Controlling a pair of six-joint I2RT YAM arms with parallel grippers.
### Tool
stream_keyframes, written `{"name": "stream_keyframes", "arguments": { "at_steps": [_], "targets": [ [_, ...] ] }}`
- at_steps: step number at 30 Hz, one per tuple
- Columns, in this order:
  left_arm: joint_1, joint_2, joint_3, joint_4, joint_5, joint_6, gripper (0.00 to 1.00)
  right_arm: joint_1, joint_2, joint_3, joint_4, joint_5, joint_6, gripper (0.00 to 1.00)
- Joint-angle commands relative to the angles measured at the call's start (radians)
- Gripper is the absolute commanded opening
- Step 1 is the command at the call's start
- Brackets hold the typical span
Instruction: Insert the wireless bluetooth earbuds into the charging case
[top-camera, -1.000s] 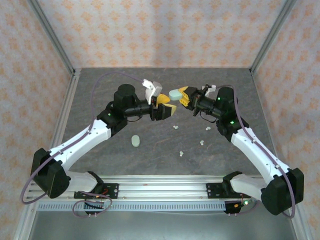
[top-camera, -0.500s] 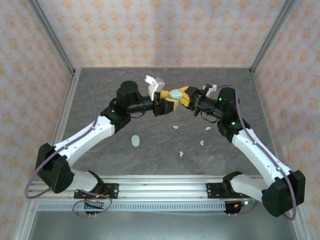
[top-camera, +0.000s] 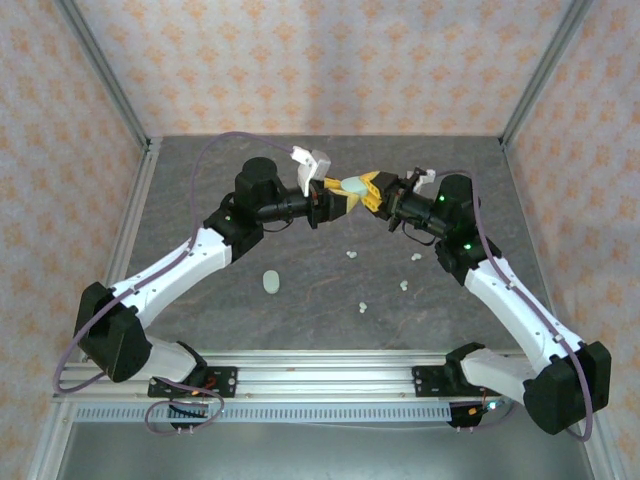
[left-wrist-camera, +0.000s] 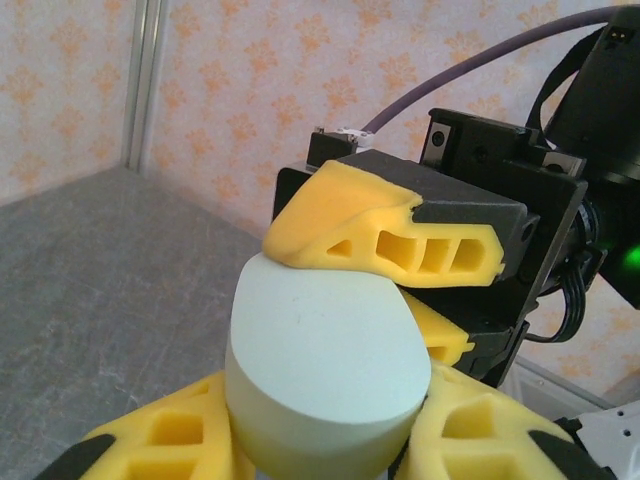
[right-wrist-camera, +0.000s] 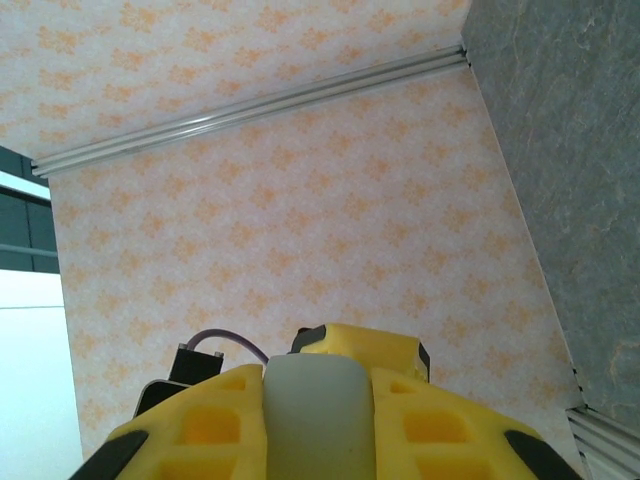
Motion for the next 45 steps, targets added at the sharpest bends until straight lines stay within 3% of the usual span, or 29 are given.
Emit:
{"name": "stream_keyframes", "arguments": {
  "at_steps": [1, 6, 10, 14, 19, 23, 26, 34, 45],
  "targets": [
    [-0.007, 0.007, 0.043, 0.033, 0.03, -0.003, 0.25, 0.011, -0.017, 0.028, 0.016, -0.05, 0.037, 0.18],
    [-0.008, 0.0, 0.058, -0.009, 0.03, 0.011, 0.16, 0.011, -0.013, 0.028, -0.004, -0.058, 0.003, 0.27],
    [-0.006, -0.016, 0.058, -0.047, 0.03, 0.028, 0.15, 0.011, -0.016, 0.058, -0.069, -0.058, -0.095, 0.53],
    [0.0, -0.046, 0.041, -0.073, 0.043, 0.025, 0.14, -0.02, -0.038, 0.072, -0.087, -0.069, -0.216, 0.69],
    [0.009, -0.09, 0.039, -0.153, 0.107, 0.008, 0.14, -0.087, -0.13, 0.073, -0.124, -0.077, -0.468, 0.72],
    [0.008, -0.121, 0.062, -0.236, 0.164, 0.008, 0.13, -0.073, -0.178, 0.148, -0.283, -0.079, -0.827, 0.73],
    [0.009, -0.136, 0.076, -0.24, 0.204, -0.015, 0.13, -0.06, -0.169, 0.171, -0.29, -0.129, -0.943, 0.76],
    [-0.001, -0.163, 0.088, -0.169, 0.231, -0.095, 0.13, 0.018, -0.146, 0.132, -0.057, -0.205, -0.947, 0.8],
    [-0.011, -0.172, 0.105, -0.156, 0.237, -0.131, 0.12, 0.031, -0.151, 0.102, -0.005, -0.243, -0.946, 0.79]
  ]
}}
